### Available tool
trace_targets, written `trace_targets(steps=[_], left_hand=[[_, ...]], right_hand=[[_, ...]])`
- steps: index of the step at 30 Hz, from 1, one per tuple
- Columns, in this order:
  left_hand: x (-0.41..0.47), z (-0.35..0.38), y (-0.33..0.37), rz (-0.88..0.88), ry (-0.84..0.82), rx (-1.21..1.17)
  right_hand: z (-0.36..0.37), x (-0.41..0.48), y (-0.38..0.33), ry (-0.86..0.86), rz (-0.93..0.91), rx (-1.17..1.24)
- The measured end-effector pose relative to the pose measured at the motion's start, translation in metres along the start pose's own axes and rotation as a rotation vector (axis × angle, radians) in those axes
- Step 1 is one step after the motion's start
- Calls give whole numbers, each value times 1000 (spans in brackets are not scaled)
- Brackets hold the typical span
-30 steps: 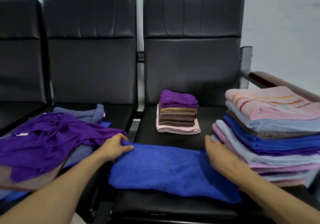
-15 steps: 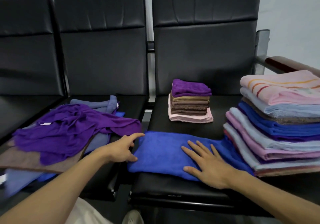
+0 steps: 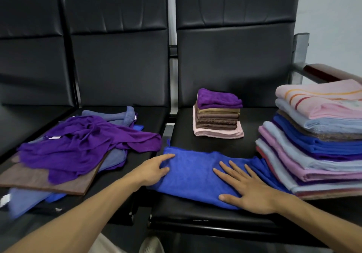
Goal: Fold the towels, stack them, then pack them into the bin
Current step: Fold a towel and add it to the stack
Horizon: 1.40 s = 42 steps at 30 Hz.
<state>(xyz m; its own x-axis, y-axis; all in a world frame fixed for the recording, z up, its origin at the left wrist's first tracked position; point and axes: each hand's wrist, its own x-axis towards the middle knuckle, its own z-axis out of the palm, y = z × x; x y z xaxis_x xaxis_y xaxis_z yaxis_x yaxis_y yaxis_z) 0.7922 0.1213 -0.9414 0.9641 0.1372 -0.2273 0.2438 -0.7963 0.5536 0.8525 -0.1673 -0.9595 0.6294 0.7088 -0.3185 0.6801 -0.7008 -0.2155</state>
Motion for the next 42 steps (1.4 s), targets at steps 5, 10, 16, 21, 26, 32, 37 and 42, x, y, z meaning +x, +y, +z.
trace_targets(steps=[5, 10, 16, 21, 26, 32, 37, 42], left_hand=[[-4, -4, 0, -4, 150, -87], [-16, -16, -1, -158, -10, -417], [-27, -38, -17, -120, 52, -396], [-36, -57, -16, -139, 234, -269], [-38, -68, -4, -163, 300, -124], [-37, -75, 6, -134, 319, -186], [-33, -72, 37, -28, 342, -486], [-18, -44, 89, 51, 189, -492]], right_hand=[[-2, 1, 0, 18, -8, 12], [-2, 8, -4, 40, -68, 59], [0, 25, -24, 108, -124, 149], [-6, 30, -20, 173, -51, 282], [-23, 26, 7, 276, 156, 103], [-27, 18, 25, 322, 277, 75], [-32, 22, 21, 472, 317, 169], [-30, 27, 23, 447, 390, 315]])
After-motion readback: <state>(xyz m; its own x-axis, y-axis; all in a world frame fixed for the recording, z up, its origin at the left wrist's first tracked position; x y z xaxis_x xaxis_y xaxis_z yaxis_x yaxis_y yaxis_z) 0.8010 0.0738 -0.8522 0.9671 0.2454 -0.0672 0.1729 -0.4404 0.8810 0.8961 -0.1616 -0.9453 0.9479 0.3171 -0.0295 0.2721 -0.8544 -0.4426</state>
